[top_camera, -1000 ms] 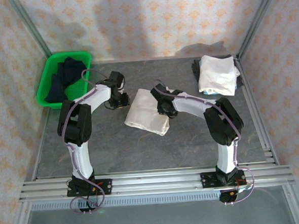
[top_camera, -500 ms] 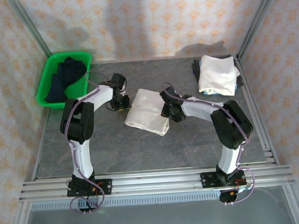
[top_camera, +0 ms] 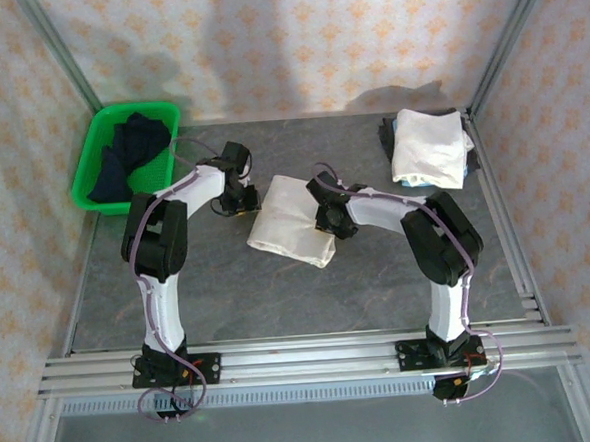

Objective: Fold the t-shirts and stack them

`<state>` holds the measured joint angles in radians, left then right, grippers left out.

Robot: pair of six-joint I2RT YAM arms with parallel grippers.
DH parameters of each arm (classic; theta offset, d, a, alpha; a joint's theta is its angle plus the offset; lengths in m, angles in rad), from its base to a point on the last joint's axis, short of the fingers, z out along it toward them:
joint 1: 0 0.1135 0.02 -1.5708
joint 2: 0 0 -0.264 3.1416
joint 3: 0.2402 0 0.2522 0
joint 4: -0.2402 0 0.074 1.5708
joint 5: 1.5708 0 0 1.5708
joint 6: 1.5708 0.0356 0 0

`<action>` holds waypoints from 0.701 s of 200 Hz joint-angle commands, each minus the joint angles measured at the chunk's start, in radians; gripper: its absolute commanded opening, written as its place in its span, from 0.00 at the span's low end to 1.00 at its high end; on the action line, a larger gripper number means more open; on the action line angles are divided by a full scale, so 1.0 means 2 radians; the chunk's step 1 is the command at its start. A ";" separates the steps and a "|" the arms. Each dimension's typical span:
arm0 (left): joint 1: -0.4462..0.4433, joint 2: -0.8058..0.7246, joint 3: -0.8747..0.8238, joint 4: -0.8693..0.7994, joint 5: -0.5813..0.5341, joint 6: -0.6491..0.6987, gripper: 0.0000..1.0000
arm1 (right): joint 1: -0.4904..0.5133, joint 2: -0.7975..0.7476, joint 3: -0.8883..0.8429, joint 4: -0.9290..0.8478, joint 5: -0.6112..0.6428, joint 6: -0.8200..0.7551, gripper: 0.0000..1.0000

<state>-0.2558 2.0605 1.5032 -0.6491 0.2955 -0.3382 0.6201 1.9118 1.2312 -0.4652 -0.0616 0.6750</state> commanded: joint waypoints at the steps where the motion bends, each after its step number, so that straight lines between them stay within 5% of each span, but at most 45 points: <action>1: -0.004 0.012 0.014 -0.021 0.002 0.010 0.35 | 0.018 0.037 0.027 -0.014 0.031 -0.001 0.24; 35: -0.003 0.002 0.011 -0.027 -0.004 0.012 0.34 | 0.020 0.036 0.047 -0.056 0.096 -0.030 0.00; 102: 0.028 -0.067 -0.026 -0.027 -0.026 0.000 0.32 | -0.020 0.001 0.145 -0.158 0.210 -0.226 0.00; 140: 0.042 -0.100 -0.040 -0.031 -0.034 -0.002 0.32 | -0.063 0.049 0.291 -0.234 0.258 -0.330 0.00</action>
<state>-0.1848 1.9255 1.4437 -0.6868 0.2646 -0.3393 0.5438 1.9728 1.6447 -0.8070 0.3157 0.2104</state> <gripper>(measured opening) 0.325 0.039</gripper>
